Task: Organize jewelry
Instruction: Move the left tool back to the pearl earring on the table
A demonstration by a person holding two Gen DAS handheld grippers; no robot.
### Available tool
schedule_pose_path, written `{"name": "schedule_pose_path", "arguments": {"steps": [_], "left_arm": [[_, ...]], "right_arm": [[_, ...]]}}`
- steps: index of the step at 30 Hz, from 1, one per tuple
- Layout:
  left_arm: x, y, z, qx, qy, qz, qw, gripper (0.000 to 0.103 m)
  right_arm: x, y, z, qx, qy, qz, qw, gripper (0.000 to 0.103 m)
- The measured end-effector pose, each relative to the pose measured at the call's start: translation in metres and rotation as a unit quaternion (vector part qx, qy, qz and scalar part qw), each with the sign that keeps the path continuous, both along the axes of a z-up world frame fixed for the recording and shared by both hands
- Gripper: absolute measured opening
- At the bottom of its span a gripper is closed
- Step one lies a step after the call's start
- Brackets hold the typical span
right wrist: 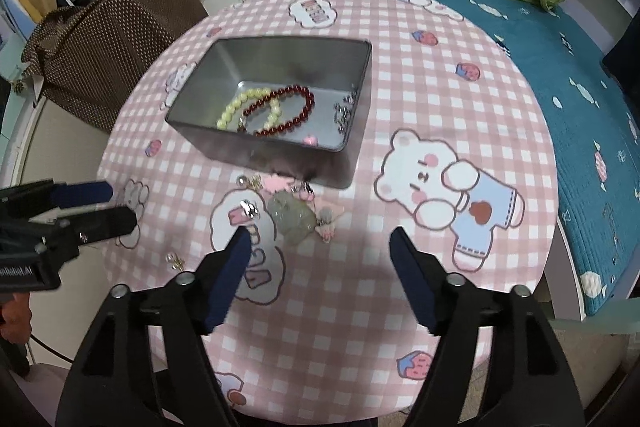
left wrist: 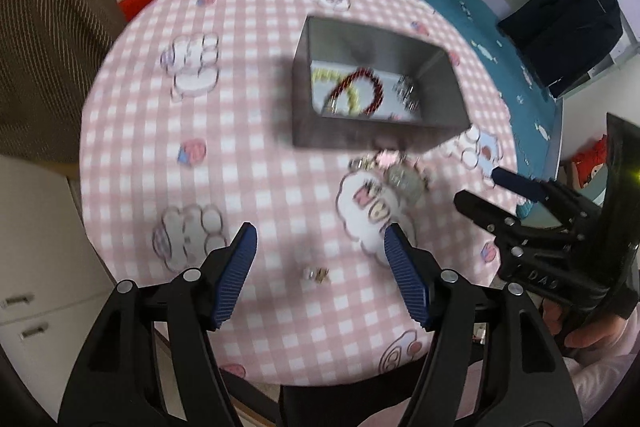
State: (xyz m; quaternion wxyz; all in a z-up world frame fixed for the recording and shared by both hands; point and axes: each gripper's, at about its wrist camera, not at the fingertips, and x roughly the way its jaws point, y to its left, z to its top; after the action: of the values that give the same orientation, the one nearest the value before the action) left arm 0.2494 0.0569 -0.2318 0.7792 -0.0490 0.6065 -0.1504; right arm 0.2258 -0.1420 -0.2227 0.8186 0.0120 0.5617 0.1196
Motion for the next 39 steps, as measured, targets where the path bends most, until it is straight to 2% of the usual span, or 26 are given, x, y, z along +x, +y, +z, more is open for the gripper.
{"name": "schedule_pose_path", "arguments": {"steps": [6,11,13,15,17,22,28,32,34,37,39], "left_arm": [[-0.011,-0.002,-0.021,-0.009,0.021,-0.011,0.9997,0.066],[-0.015,-0.012,-0.037,-0.012,0.035,-0.025,0.9990,0.052],[-0.016,-0.015,-0.042,-0.011,0.037,-0.028,0.9989,0.042],[-0.018,-0.018,-0.047,-0.012,0.042,-0.032,0.9985,0.036],[-0.018,-0.022,-0.053,0.001,0.047,-0.038,0.9981,0.026],[-0.017,-0.019,-0.061,0.002,0.056,-0.023,0.9981,0.013],[-0.017,-0.013,-0.053,-0.014,0.063,-0.017,0.9978,0.013],[-0.022,-0.010,-0.044,-0.019,0.060,-0.030,0.9976,0.013],[-0.024,-0.010,-0.047,-0.029,0.072,-0.029,0.9966,0.013],[-0.028,-0.009,-0.050,-0.020,0.075,-0.031,0.9965,0.024],[-0.030,-0.013,-0.055,-0.019,0.077,-0.032,0.9963,0.024]], "right_arm": [[-0.009,0.003,-0.014,-0.009,0.019,0.005,1.000,0.073],[-0.016,0.003,-0.020,-0.019,0.028,0.008,0.999,0.074],[-0.016,0.002,-0.023,-0.021,0.034,0.007,0.999,0.075],[-0.017,0.001,-0.026,-0.021,0.038,0.006,0.999,0.075],[-0.017,0.001,-0.027,-0.022,0.040,0.005,0.999,0.075],[-0.016,0.000,-0.028,-0.025,0.041,0.007,0.999,0.075],[-0.013,0.001,-0.030,-0.025,0.043,0.011,0.999,0.075],[-0.013,0.002,-0.031,-0.023,0.047,0.013,0.999,0.075],[-0.014,0.004,-0.033,-0.024,0.050,0.016,0.998,0.075],[-0.015,0.007,-0.034,-0.027,0.048,0.021,0.998,0.075],[-0.017,0.007,-0.035,-0.027,0.048,0.021,0.998,0.075]]}}
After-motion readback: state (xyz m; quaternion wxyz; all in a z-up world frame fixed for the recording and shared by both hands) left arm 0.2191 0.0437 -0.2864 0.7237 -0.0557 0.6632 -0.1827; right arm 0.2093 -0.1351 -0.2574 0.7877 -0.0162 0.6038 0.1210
